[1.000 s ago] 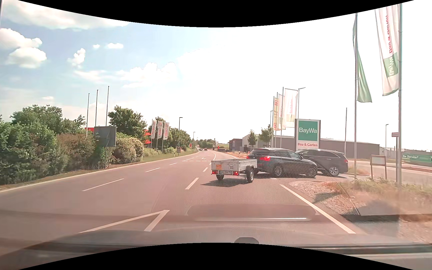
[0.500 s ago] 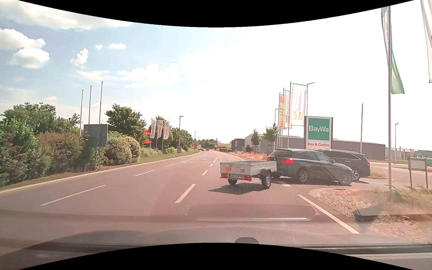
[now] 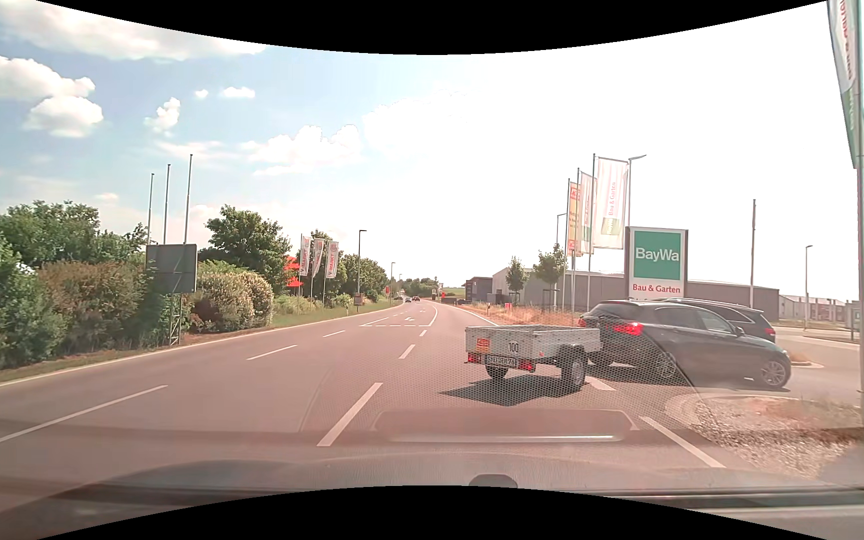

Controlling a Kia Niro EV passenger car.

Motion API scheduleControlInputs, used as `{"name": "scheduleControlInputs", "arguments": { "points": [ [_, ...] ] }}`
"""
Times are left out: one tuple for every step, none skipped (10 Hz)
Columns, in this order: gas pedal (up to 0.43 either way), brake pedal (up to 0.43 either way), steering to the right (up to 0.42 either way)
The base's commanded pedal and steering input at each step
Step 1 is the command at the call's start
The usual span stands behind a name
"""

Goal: Follow the waypoints while adhering to traffic rules and regulations

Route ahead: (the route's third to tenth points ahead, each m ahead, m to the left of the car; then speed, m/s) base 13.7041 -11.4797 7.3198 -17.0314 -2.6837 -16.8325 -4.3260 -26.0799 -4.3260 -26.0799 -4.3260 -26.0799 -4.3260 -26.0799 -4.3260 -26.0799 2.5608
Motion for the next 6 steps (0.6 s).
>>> {"name": "scheduleControlInputs", "arguments": {
  "points": [
    [0.0,0.128,-0.014],
    [0.0,0.098,-0.014],
    [0.0,0.079,-0.012],
    [0.0,0.067,-0.008],
    [0.0,0.055,0.0],
    [0.0,0.055,0.009]
  ]
}}
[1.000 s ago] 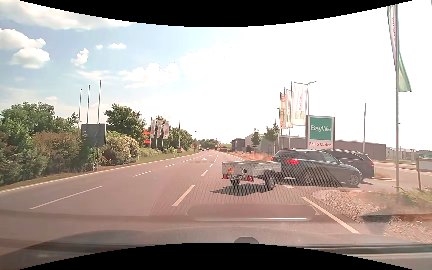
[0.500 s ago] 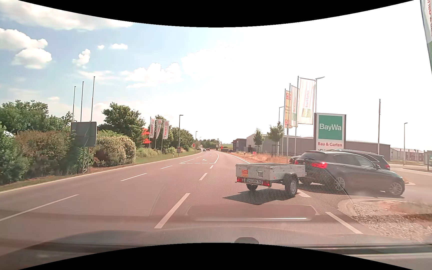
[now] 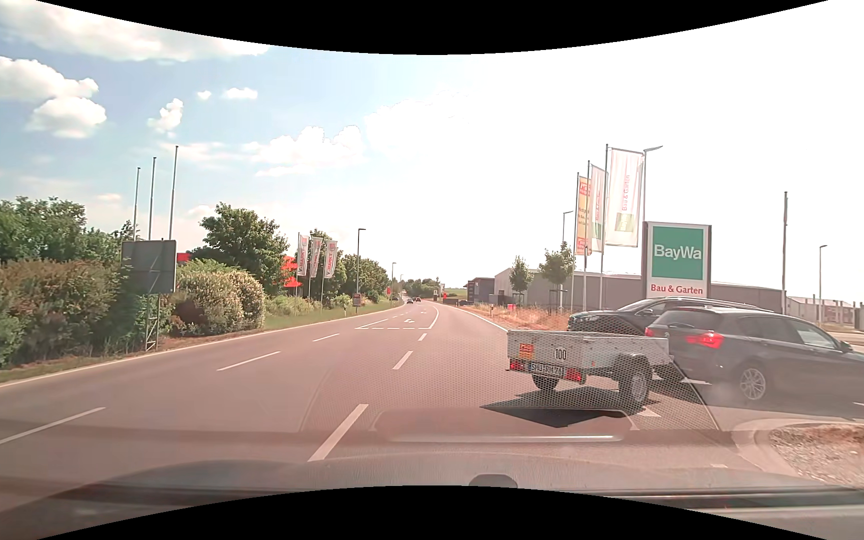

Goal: Follow the waypoints while adhering to traffic rules and regulations

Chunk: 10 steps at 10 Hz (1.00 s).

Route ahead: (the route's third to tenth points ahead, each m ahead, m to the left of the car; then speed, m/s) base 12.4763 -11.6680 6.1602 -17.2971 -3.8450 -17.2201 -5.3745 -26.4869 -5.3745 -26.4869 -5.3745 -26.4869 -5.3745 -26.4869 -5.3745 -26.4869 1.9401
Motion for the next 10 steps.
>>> {"name": "scheduleControlInputs", "arguments": {
  "points": [
    [0.0,0.055,0.02],
    [0.0,0.043,0.038],
    [0.0,0.018,0.053],
    [0.0,0.0,0.066],
    [0.0,0.0,0.078],
    [0.0,0.0,0.092],
    [0.0,0.0,0.112],
    [0.039,0.0,0.126],
    [0.157,0.0,0.143],
    [0.157,0.0,0.157]
  ]
}}
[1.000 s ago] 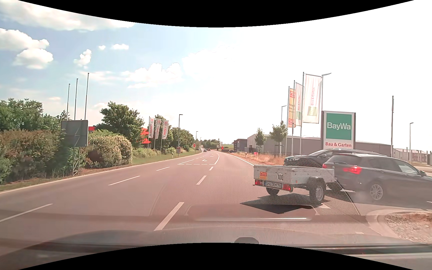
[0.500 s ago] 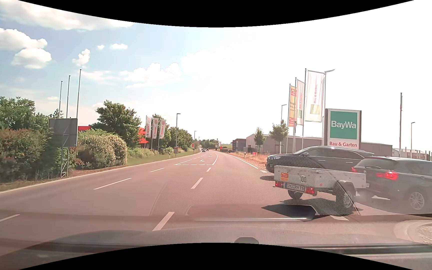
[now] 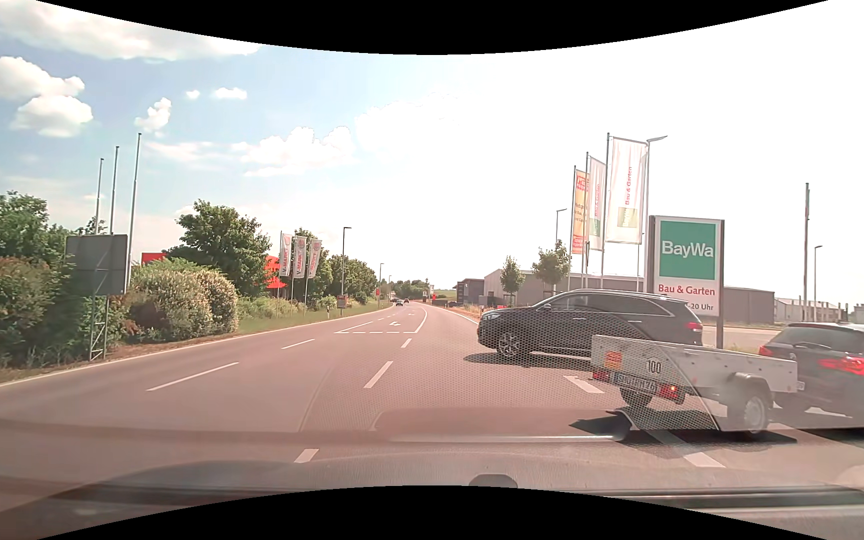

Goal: Follow the waypoints while adhering to traffic rules and regulations

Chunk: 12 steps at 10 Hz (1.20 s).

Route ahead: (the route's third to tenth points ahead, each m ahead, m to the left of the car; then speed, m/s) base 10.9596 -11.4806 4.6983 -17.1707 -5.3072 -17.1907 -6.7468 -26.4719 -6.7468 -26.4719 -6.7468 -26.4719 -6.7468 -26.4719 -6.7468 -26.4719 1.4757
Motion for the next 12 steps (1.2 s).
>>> {"name": "scheduleControlInputs", "arguments": {
  "points": [
    [0.15,0.0,0.166],
    [0.15,0.0,0.177],
    [0.15,0.0,0.186],
    [0.15,0.0,0.192],
    [0.157,0.0,0.193],
    [0.177,0.0,0.194],
    [0.177,0.0,0.196],
    [0.177,0.0,0.204],
    [0.177,0.0,0.218],
    [0.177,0.0,0.23],
    [0.169,0.0,0.246],
    [0.169,0.0,0.258]
  ]
}}
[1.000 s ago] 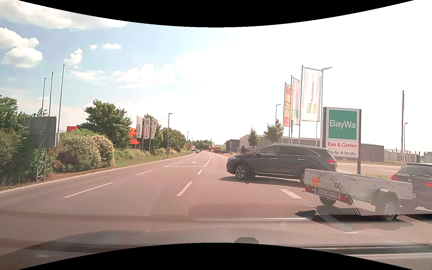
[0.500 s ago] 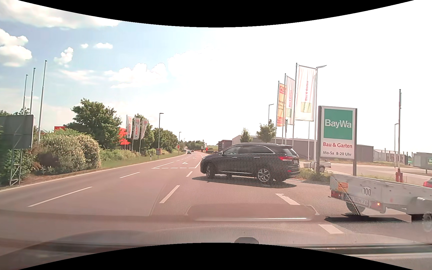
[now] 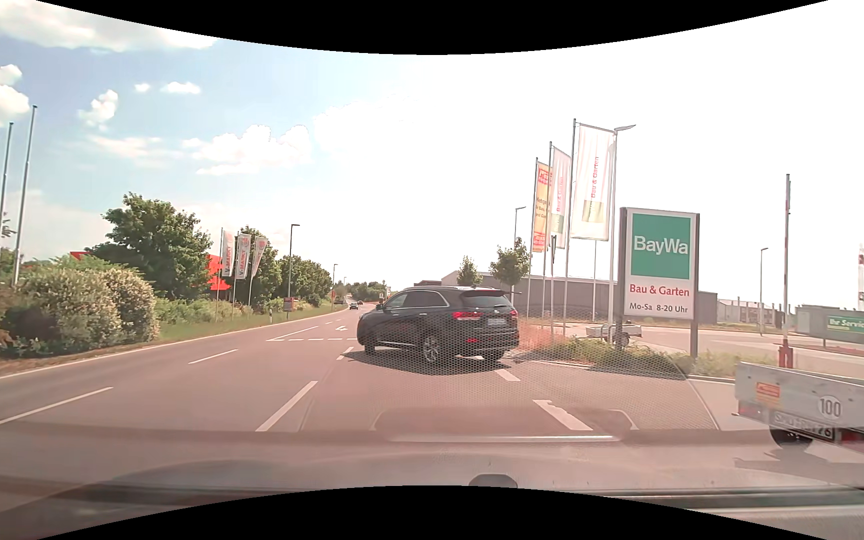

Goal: Follow the waypoints while adhering to traffic rules and regulations

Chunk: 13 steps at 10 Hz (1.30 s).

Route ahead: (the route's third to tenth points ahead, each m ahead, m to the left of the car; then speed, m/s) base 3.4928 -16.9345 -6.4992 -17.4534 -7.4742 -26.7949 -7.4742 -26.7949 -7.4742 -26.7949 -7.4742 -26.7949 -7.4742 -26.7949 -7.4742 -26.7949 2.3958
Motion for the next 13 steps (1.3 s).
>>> {"name": "scheduleControlInputs", "arguments": {
  "points": [
    [0.157,0.0,0.272],
    [0.15,0.0,0.287],
    [0.13,0.0,0.302],
    [0.11,0.0,0.319],
    [0.098,0.0,0.33],
    [0.079,0.0,0.342],
    [0.079,0.0,0.356],
    [0.067,0.0,0.376],
    [0.067,0.0,0.394],
    [0.059,0.0,0.424],
    [0.047,0.0,0.45],
    [0.039,0.0,0.478],
    [0.028,0.0,0.503]
  ]
}}
